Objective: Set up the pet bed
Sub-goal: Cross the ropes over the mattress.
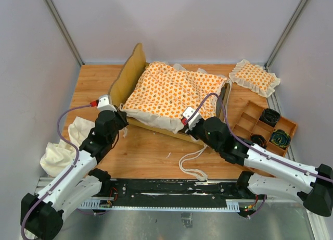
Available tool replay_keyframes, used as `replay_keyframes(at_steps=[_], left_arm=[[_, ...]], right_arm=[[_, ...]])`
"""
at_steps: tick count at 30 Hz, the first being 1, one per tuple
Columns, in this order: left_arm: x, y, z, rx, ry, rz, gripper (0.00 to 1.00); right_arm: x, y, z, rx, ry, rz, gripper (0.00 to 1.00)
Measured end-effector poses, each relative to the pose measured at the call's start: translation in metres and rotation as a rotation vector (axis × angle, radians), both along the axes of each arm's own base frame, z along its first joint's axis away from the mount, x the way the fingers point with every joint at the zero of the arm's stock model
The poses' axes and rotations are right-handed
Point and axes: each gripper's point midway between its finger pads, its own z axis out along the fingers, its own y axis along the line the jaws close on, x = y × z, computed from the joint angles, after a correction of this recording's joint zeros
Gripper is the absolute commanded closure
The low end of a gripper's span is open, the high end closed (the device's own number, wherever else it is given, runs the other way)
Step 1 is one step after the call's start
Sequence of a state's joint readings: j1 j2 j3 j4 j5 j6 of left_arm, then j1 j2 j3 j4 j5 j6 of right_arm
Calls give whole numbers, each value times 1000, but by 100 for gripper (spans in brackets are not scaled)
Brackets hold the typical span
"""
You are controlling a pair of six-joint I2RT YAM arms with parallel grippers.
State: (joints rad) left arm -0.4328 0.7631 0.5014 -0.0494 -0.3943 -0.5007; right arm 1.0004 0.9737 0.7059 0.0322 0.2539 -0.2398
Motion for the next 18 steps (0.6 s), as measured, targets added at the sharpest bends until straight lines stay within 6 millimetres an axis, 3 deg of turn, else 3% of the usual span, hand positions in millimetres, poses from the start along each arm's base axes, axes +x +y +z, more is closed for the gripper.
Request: replay_keyframes(at_steps=[4, 8, 10, 12, 13, 15, 18], left_arm=[[5, 6, -12, 24, 72, 2, 100], [4, 12, -32, 31, 157, -7, 98], [2, 12, -36, 28, 179, -17, 76], [0, 10, -41, 21, 204, -26, 47], [-2, 10, -43, 24, 215, -29, 39], [-5, 10, -47, 6, 239, -23, 31], [-10, 10, -46, -6, 249, -23, 28]], right_arm=[[0, -10, 5, 44, 5, -21, 100], [-9, -10, -5, 59, 49, 7, 100], [-16, -9, -17, 51, 89, 35, 96], [-23, -9, -27, 39, 126, 57, 82], [-26, -9, -31, 35, 146, 62, 75], [-30, -10, -38, 28, 181, 62, 61], [-35, -14, -42, 19, 234, 50, 54]])
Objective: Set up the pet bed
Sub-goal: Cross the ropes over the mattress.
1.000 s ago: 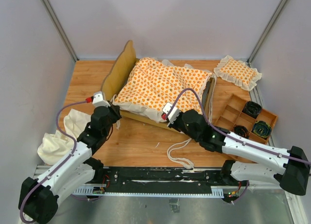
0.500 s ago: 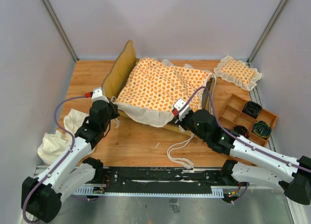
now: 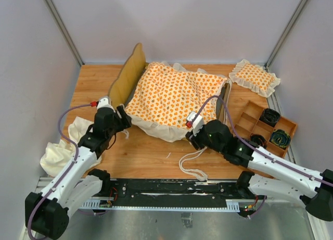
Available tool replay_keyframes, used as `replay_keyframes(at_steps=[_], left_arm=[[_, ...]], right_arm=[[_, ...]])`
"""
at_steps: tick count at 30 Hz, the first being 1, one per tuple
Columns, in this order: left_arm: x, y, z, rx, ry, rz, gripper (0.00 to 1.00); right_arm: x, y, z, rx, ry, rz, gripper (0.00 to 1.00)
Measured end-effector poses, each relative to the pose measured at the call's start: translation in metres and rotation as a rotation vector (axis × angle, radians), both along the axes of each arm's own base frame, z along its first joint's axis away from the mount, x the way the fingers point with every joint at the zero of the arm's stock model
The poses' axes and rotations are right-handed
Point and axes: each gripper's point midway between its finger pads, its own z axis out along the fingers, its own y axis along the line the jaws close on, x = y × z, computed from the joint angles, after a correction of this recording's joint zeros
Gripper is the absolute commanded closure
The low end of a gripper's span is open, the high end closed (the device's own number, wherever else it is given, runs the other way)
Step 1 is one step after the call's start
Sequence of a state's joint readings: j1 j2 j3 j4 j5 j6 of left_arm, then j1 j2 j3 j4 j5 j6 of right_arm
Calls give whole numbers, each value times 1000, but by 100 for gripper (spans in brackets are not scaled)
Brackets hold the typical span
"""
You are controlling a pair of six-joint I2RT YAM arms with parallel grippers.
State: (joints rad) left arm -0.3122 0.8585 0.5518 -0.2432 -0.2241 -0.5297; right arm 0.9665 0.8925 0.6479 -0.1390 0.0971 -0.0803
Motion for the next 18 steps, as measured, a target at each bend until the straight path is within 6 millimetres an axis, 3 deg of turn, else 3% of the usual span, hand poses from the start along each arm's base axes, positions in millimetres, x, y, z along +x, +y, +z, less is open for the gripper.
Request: replay_keyframes(at_steps=[6, 9, 13, 18], left_arm=[[-4, 7, 47, -6, -144, 8, 25], [-3, 13, 67, 15, -202, 18, 25], [-1, 13, 77, 37, -228, 6, 26], [-1, 2, 65, 36, -200, -62, 30]], right_arm=[[5, -10, 33, 68, 40, -132, 46], [20, -25, 46, 84, 10, -266, 46], [46, -60, 38, 40, 10, -501, 48], [74, -108, 18, 15, 65, -749, 51]])
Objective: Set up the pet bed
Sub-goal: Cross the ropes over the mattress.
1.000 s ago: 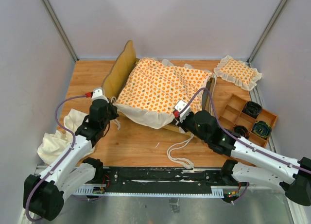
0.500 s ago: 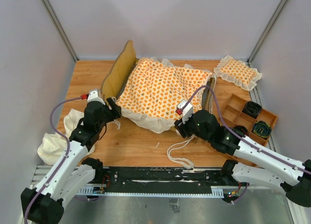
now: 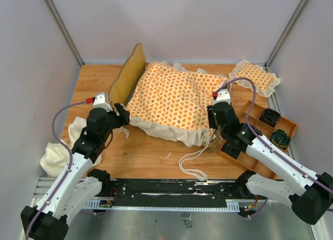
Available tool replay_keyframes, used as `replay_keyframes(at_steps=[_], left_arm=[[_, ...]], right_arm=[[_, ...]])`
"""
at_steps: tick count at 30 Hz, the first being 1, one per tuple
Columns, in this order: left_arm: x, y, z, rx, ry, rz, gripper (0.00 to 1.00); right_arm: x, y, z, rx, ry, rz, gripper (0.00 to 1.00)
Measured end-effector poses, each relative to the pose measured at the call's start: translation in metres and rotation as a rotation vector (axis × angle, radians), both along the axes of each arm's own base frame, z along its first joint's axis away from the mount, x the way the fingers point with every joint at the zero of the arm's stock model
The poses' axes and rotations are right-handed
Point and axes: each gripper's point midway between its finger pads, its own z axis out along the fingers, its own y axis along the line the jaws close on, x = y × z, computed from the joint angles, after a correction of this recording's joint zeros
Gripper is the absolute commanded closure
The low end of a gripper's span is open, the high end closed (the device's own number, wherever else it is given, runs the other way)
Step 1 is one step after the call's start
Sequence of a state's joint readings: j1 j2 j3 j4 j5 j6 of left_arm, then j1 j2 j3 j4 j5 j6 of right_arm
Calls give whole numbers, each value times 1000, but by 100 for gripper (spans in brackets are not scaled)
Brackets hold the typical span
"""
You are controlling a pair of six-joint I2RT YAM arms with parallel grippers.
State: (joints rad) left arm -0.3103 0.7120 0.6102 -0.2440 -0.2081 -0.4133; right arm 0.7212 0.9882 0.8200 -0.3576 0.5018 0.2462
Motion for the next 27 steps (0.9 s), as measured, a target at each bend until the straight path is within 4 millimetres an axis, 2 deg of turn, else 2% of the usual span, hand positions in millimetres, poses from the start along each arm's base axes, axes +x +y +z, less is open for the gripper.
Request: replay_keyframes(at_steps=[4, 7, 14, 20, 27], left_arm=[[-2, -8, -24, -5, 48, -38, 37], [-2, -13, -42, -32, 103, -44, 42], [-3, -16, -69, -89, 177, -9, 49], [-1, -10, -66, -95, 160, 32, 50], [2, -11, -54, -119, 114, 32, 50]], right_arm=[[14, -32, -8, 19, 26, -145, 54], [22, -44, -18, 23, 52, -208, 57], [39, -41, -50, 37, 137, -227, 74], [56, -44, -71, 39, 185, -218, 83], [91, -45, -69, 35, 142, -194, 86]])
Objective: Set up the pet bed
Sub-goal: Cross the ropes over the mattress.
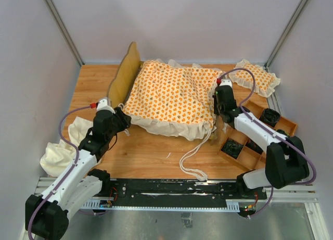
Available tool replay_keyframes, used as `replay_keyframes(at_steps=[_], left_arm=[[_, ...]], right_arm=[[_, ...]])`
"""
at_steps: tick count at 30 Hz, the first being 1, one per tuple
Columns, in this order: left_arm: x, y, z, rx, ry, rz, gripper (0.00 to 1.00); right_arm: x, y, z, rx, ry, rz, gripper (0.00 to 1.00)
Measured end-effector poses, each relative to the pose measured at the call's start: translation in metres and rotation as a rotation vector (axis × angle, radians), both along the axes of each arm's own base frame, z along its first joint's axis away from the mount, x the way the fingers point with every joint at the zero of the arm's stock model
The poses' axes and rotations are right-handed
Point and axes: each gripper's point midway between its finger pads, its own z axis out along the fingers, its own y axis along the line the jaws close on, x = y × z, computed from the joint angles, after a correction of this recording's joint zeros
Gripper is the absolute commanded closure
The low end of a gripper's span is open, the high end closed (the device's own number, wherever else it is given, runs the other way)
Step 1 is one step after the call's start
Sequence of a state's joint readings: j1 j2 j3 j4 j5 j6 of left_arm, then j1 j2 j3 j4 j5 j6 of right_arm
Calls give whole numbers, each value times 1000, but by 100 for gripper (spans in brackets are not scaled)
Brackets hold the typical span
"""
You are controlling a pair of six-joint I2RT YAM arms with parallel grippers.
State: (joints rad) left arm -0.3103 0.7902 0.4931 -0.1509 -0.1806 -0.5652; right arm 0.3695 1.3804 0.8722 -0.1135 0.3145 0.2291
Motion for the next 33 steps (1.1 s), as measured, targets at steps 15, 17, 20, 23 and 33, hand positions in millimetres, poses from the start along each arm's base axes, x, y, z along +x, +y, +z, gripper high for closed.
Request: replay_keyframes(at_steps=[15, 17, 20, 23, 33], left_arm=[[-2, -3, 5, -4, 8, -16, 17], [-3, 2, 12, 15, -9, -9, 10], [-4, 11, 23, 53, -32, 23, 9], [-3, 16, 29, 61, -44, 45, 14], [-7, 17, 14, -36, 10, 67, 51]], right_arm=[[36, -2, 34, -9, 28, 71, 57], [26, -1, 47, 1, 16, 88, 55], [13, 5, 74, 31, -43, 126, 53], [0, 27, 104, 75, -146, 219, 52], [-80, 176, 99, 48, -373, 904, 42]])
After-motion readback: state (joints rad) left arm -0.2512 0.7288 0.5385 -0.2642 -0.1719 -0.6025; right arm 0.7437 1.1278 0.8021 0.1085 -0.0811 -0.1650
